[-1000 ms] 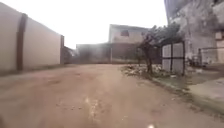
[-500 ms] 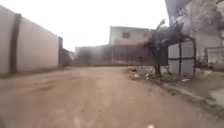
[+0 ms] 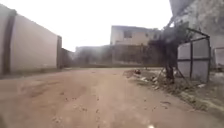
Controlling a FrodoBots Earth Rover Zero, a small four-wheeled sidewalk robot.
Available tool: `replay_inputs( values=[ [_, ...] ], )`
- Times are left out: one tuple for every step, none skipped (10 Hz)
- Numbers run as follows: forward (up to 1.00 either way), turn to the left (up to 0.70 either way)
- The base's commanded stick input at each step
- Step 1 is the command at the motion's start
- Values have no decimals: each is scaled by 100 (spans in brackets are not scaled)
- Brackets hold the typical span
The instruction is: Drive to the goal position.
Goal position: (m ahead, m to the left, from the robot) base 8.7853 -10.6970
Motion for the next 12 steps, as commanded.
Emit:
replay_inputs(
  values=[
    [100,0],
    [100,0],
    [100,0],
    [100,0],
    [100,-12],
    [100,-23],
    [100,-4],
    [100,0],
    [100,0],
    [100,0],
    [100,0],
    [100,0]
  ],
)
